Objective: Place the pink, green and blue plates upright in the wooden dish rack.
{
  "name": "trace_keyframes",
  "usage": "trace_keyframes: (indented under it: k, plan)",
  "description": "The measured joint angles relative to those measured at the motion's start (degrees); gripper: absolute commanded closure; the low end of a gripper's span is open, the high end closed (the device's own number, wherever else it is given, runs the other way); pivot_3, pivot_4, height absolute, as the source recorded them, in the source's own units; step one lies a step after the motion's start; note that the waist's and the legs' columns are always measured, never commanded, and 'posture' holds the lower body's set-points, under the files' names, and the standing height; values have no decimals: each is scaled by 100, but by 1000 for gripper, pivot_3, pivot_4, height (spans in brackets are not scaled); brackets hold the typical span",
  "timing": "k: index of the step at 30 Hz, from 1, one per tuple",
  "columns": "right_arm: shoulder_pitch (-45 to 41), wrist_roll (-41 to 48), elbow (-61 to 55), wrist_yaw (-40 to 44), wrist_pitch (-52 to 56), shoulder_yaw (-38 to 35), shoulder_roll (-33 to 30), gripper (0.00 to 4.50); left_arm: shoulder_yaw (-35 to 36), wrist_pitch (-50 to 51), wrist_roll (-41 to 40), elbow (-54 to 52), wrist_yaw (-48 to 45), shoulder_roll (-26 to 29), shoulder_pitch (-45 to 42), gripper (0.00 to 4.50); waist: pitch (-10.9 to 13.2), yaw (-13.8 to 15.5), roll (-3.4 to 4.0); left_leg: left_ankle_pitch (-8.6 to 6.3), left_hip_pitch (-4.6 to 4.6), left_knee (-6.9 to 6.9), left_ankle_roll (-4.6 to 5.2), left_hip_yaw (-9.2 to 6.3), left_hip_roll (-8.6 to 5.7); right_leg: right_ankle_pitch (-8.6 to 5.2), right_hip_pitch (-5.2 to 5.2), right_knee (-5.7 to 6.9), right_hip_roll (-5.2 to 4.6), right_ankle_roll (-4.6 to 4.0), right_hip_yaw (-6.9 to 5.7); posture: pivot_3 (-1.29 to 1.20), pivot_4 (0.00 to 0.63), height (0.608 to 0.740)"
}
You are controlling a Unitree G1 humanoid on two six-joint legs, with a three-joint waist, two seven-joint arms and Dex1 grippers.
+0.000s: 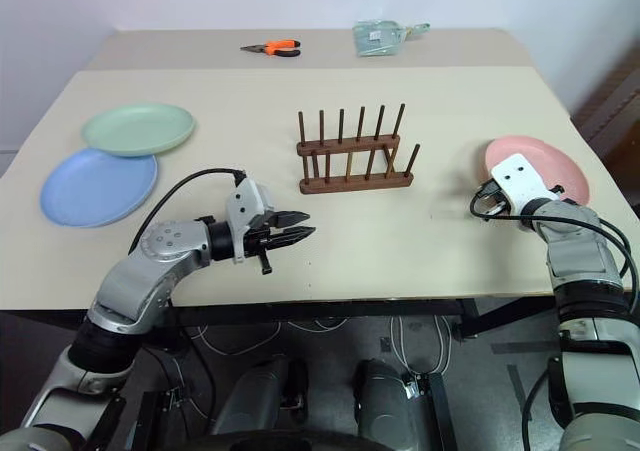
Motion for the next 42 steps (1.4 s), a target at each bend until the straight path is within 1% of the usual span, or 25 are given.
trace_keyframes:
  k: [1, 2, 3, 4, 5, 7, 9, 11, 12, 16, 20, 28, 29, 30, 31, 32, 34, 35, 36, 37, 39, 42]
  plan:
    - [0, 244, -397, 103, 58, -149, 35, 4447, 84, -1, -4, -1, 5, 75, 14, 3341, 4, -27, 8, 1, 0, -1, -2, 1, 0, 0, -2, 3, 0, 0, 1, 0, 150, 740]
    - [-34, 727, -888, 228, 335, -398, 168, 4447, 174, -2, -7, 2, 3, 169, 44, 3341, 5, -56, 9, 2, 0, -2, -4, 0, 4, 0, -2, 3, 2, 0, 1, 0, 150, 740]
    - [-175, 1498, -1564, 377, 822, -725, 387, 4447, 310, -2, -7, 28, -1, 289, 79, 3341, 9, -111, 15, 4, 1, -2, -8, -1, 9, 1, -4, 5, 6, -2, 2, 0, 150, 740]
    - [-358, 2070, -2060, 468, 1184, -899, 479, 4447, 381, -4, -7, 58, 0, 351, 78, 3341, 11, -121, 21, 5, 1, -3, -8, -1, 10, 1, -5, 7, 6, -2, 3, 0, 150, 740]
    - [-640, 2847, -2582, 542, 1764, -1148, 542, 4447, 480, -14, -12, 66, -19, 400, 81, 3341, 12, -106, 23, 4, 1, -2, -8, -3, 10, 1, -5, 9, 4, -3, 0, 0, 150, 740]
    - [-1183, 3993, -3240, 601, 2621, -1507, 546, 4447, 556, -46, -14, 149, -79, 511, 86, 3341, 10, -65, 18, 0, 1, -2, -3, -13, 8, 1, 2, 0, 0, -3, -10, 0, 150, 740]
    - [-1604, 4993, -3495, 515, 3324, -1793, 664, 4447, 611, -65, -11, 278, -113, 574, 95, 3341, 1, -4, 2, -7, 0, -2, 5, -16, 4, 1, 5, -7, -7, -3, -12, 0, 150, 740]
    - [-1811, 5701, -3400, 299, 3884, -1942, 888, 4447, 617, -114, -11, 328, -122, 573, 96, 3341, 0, 38, -1, -14, -3, 0, 13, -14, -3, 2, 5, -11, -17, -4, -10, 0, 150, 740]
    - [-1892, 5905, -3222, 158, 4123, -1941, 1002, 4447, 617, -139, -11, 335, -119, 565, 92, 3341, 0, 45, -1, -16, -4, 0, 15, -12, -8, 2, 3, -10, -25, -4, -10, 0, 150, 740]
    - [-2024, 6074, -2521, -269, 4610, -1872, 1232, 4447, 609, -174, -11, 338, -99, 466, 80, 3341, 2, 48, 3, -16, -24, -2, 19, -8, -12, 2, -16, -9, -30, -4, -10, 0, 150, 740]
    - [-2042, 5911, -2080, -367, 4652, -1731, 1273, 4447, 602, -174, -11, 309, -58, 394, 94, 3341, 3, 25, 4, -13, -31, -2, 19, -2, -11, 3, -23, -7, -20, -2, -10, 0, 150, 740]
    - [-2233, 5803, -1326, -437, 4643, -1792, 1348, 4447, 606, -161, -45, 230, -21, 404, 260, 3341, 3, 1, 4, -12, -31, 0, 20, 5, -8, 4, -24, -4, -8, 2, -6, 0, 150, 740]
    - [-2298, 5805, -1211, -469, 4646, -1822, 1364, 4138, 606, -160, -63, 220, -20, 408, 259, 3341, 3, 0, 4, -12, -31, 0, 20, 5, -8, 4, -24, -4, -8, 3, -6, 0, 150, 740]
    - [-2340, 5805, -1123, -501, 4645, -1862, 1371, 3768, 610, -144, -91, 212, -21, 407, 260, 3099, 3, 2, 4, -12, -31, 0, 20, 5, -7, 4, -24, -4, -8, 3, -6, 0, 150, 740]
    - [-2396, 5802, -992, -554, 4644, -1909, 1380, 3520, 626, -111, -147, 212, -22, 405, 260, 2808, 3, 4, 4, -12, -31, 0, 20, 5, -8, 4, -24, -4, -8, 3, -6, 0, 150, 740]
    - [-2446, 5791, -883, -604, 4629, -1946, 1387, 3041, 670, -73, -220, 212, -17, 391, 259, 2470, 3, 4, 4, -12, -31, 0, 20, 5, -7, 4, -24, -4, -8, 3, -6, 0, 150, 740]
    - [-2511, 5691, -758, -669, 4513, -1969, 1400, 1986, 789, 63, -375, 215, 14, 348, 257, 1411, 3, 2, 4, -12, -31, 0, 20, 5, -7, 4, -25, -4, -8, 3, -5, 0, 150, 740]
    - [-2532, 5597, -732, -706, 4404, -1964, 1401, 1510, 851, 124, -463, 214, 23, 329, 255, 969, 3, 2, 5, -12, -31, 0, 20, 5, -7, 4, -25, -4, -7, 4, -5, 0, 150, 740]
    - [-2537, 5496, -736, -719, 4285, -1950, 1401, 1035, 908, 151, -525, 214, 35, 309, 254, 430, 3, 3, 5, -12, -31, 0, 20, 5, -8, 4, -25, -4, -7, 4, -5, 0, 150, 740]
    - [-2541, 5326, -742, -725, 4103, -1899, 1392, 1016, 972, 193, -594, 214, 68, 284, 247, 25, 3, 3, 5, -12, -31, 0, 19, 6, -8, 4, -25, -4, -6, 4, -5, 0, 150, 740]
    - [-2530, 4856, -797, -684, 3595, -1693, 1356, 1016, 1086, 223, -636, 227, 235, 193, 190, 25, 4, 4, 6, -12, -31, 0, 19, 7, -8, 5, -26, -4, -3, 6, -4, 0, 150, 740]
    - [-2525, 4127, -986, -575, 2628, -1454, 1265, 1016, 1438, 199, -641, 423, 787, -128, -100, 25, 5, 18, 7, -11, -32, 0, 19, 8, -9, 5, -27, -3, -1, 9, -4, 0, 150, 740]
